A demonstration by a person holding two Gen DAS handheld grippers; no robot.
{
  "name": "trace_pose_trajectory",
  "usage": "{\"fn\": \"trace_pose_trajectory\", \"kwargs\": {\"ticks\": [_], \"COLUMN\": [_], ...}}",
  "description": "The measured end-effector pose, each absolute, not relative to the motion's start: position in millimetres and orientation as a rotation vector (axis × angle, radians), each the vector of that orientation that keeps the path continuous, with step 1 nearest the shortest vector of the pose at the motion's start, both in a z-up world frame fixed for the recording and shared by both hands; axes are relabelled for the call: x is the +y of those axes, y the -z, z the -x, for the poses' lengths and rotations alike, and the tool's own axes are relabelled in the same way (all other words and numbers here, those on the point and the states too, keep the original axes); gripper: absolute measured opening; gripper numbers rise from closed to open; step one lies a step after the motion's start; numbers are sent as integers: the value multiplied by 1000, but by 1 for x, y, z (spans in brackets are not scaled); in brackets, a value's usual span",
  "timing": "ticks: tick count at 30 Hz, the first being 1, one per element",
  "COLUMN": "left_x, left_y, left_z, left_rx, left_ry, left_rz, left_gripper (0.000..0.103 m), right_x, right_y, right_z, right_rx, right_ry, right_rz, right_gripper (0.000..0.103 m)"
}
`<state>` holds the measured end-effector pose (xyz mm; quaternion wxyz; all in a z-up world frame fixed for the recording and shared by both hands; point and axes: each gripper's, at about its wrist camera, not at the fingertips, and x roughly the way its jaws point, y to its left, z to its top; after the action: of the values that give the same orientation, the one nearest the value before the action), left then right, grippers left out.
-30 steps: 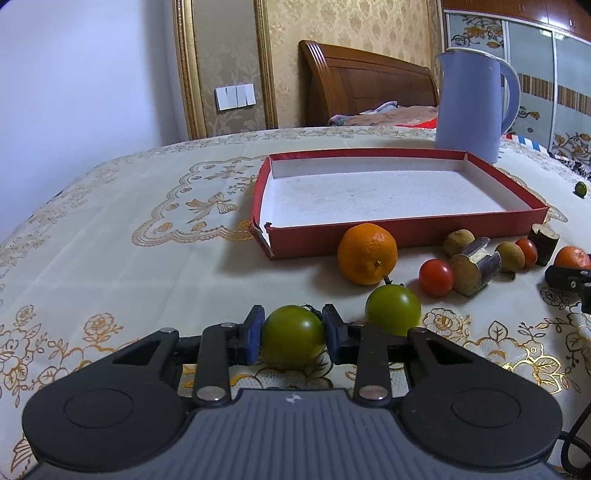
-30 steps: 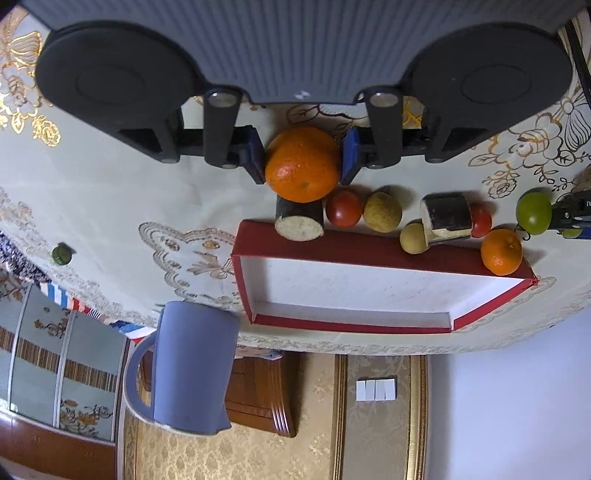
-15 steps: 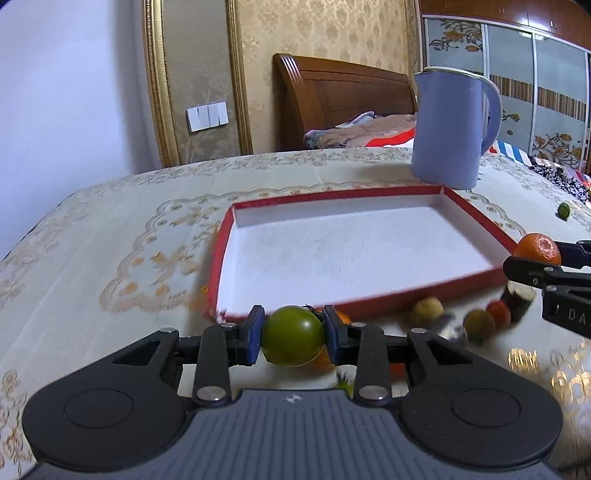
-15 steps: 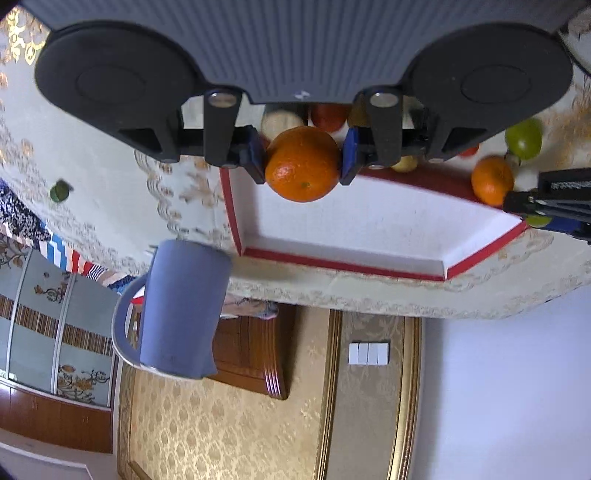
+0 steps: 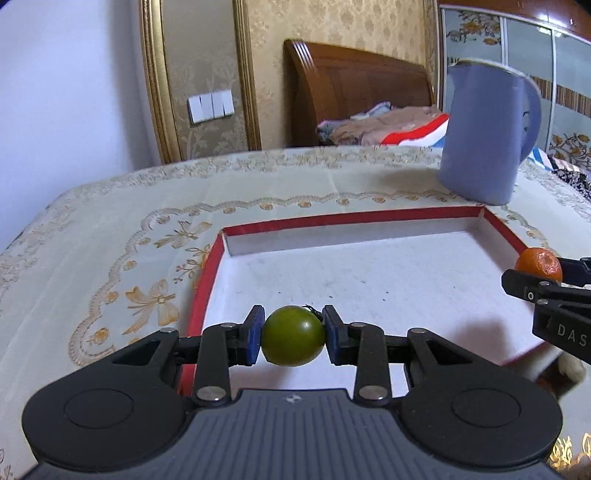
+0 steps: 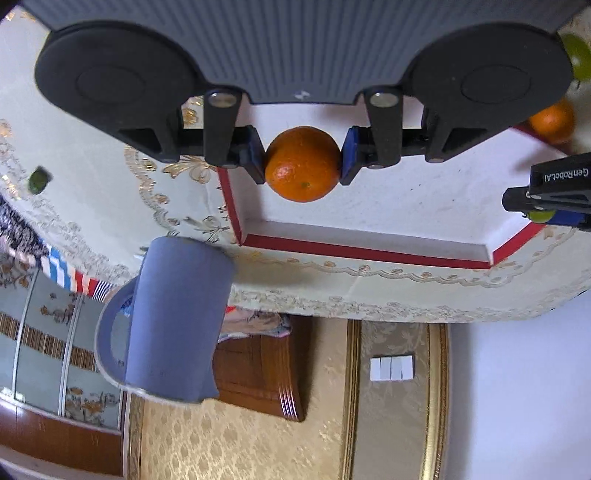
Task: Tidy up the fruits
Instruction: 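Carry both fruits into the tray and open both tools to release them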
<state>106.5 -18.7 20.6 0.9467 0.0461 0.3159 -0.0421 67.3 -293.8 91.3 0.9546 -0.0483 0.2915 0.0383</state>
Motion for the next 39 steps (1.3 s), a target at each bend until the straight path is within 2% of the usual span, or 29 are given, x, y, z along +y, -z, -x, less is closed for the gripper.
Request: {"fn": "trace_pose_trajectory", "kwargs": {"ticks": [9,28,30,31,32,34,36,38,39], "left_x": [-26,-19,-18,-18,-17,-16,-17,-17,-16], "left_y": [-2,6,6,6,5,4,3,3,3], "left_z": [-142,-156,-156,-156,-155,-152,-150,-150,-149], "left_rx": [689,713,715,717,718,698,687,689,689], "left_ry": [55,61,56,60,65,70,63,66,68], "left_rz": [-77,-66,-62,-59,-51,-45,-59,-57,-50], "left_gripper": [33,36,44,57,61,61,61,62,62], "right_x": [-292,-289,-288,-287,-286,-284,-283,-283,-282], "right_y": [-71,-60,-59,-59,-59,-59,-61,-64,-65], "right_z": [-97,-116,-116,-116,-115,-114,-110,-105,-102], "right_rx": [629,685,695,695,692,680,653,613,593], "right_ry": [-60,-37,-52,-57,-54,-46,-35,-21,-10], "right_rz": [55,73,74,73,80,96,106,114,128], "right_gripper": [40,40,40,40,40,44,68,79,79]}}
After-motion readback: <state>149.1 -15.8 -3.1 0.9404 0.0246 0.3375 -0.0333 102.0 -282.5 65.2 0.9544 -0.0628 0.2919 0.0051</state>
